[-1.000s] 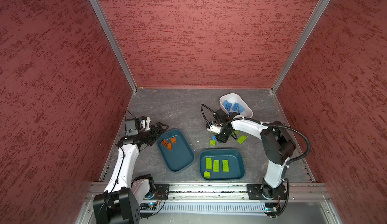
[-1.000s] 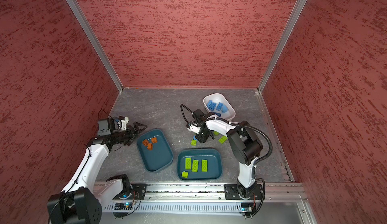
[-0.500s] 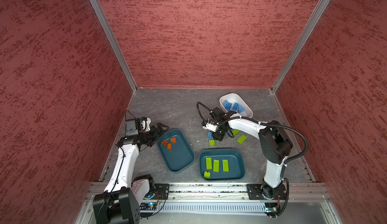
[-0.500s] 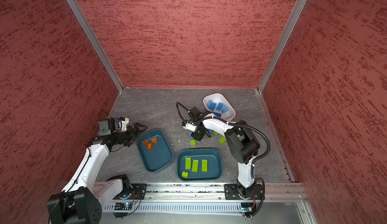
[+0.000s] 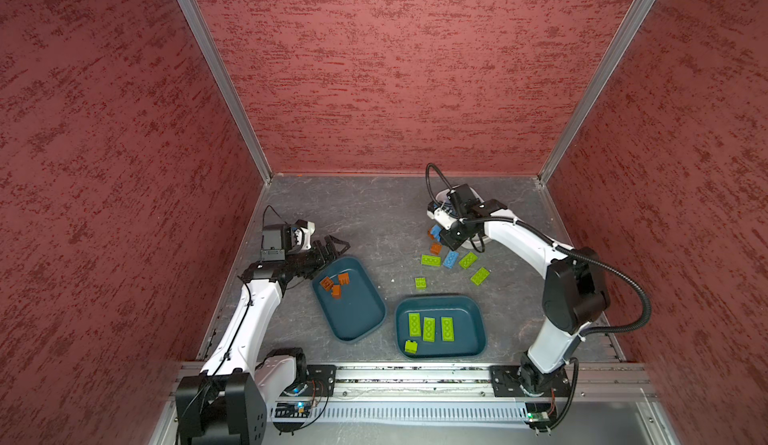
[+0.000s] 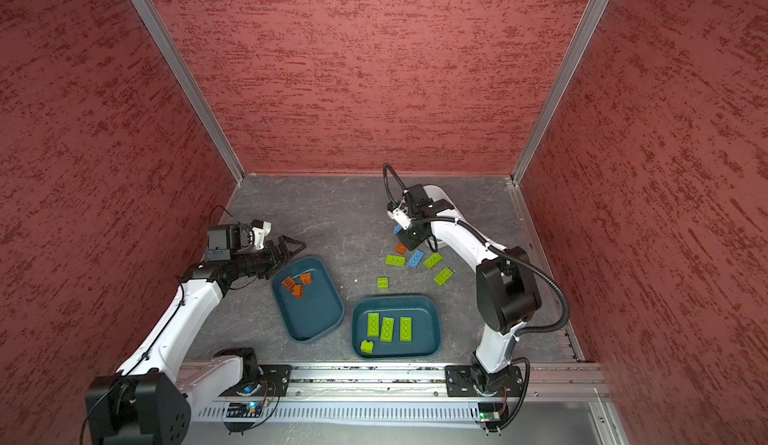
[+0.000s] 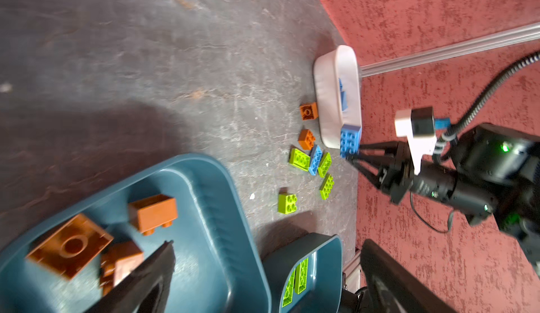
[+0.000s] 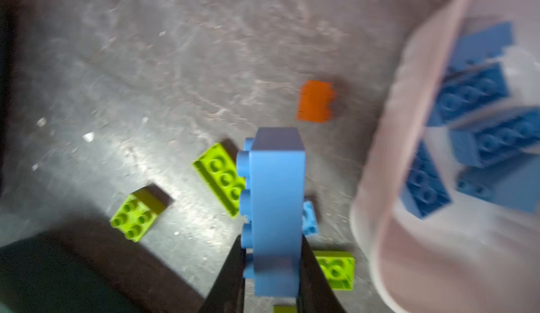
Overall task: Sort the legos into containers by color
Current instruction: 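Carry the blue brick with the right gripper into the white tray and release, then lower the right gripper onto a small lime-green brick and grasp it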
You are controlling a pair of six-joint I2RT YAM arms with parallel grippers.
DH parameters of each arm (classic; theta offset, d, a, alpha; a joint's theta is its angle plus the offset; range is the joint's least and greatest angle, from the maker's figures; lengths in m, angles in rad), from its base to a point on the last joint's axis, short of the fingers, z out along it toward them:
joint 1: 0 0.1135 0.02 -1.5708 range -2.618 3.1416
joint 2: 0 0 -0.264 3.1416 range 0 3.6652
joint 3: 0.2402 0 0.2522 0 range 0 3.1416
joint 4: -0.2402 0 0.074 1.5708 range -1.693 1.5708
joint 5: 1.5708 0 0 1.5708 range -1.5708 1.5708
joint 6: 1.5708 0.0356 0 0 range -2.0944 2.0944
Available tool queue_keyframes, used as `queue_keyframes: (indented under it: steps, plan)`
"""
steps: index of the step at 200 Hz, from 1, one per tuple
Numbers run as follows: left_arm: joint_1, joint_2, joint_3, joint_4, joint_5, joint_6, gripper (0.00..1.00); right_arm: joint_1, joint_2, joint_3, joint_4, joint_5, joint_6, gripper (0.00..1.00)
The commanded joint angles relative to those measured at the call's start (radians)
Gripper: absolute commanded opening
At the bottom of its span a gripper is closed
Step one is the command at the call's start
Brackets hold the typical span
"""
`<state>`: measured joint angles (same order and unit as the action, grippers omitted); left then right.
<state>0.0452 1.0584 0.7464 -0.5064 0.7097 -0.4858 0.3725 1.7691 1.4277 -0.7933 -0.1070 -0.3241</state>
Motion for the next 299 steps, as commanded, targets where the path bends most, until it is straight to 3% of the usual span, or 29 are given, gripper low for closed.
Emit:
queue_keyframes:
  steps: [1, 48, 84, 122, 169, 223, 299]
  plan:
    - [-0.027, 0.022, 0.025, 0.06, 0.016, -0.019, 0.99, -0.078, 0.008, 0.039, 0.019, 0.08, 0.065, 0.18]
    - [-0.052, 0.031, 0.038, 0.065, 0.009, -0.025, 0.99, -0.18, 0.099, 0.111, 0.004, 0.155, 0.067, 0.2]
    - [-0.054, 0.03, 0.036, 0.056, 0.004, -0.025, 0.99, -0.202, 0.155, 0.137, 0.016, 0.167, 0.066, 0.3]
    - [-0.054, 0.024, 0.041, 0.031, -0.002, -0.015, 0.99, -0.199, 0.133, 0.14, -0.008, 0.09, 0.039, 0.52]
    - [-0.043, 0.023, 0.051, -0.007, -0.014, 0.012, 0.99, -0.082, -0.024, 0.034, 0.014, -0.077, 0.012, 0.61]
    - [-0.031, 0.027, 0.057, -0.031, -0.022, 0.025, 0.99, 0.105, -0.03, -0.044, 0.034, -0.158, 0.267, 0.67]
    - [-0.016, 0.031, 0.044, -0.044, -0.019, 0.038, 0.99, 0.25, 0.015, -0.137, 0.041, -0.073, 0.694, 0.72]
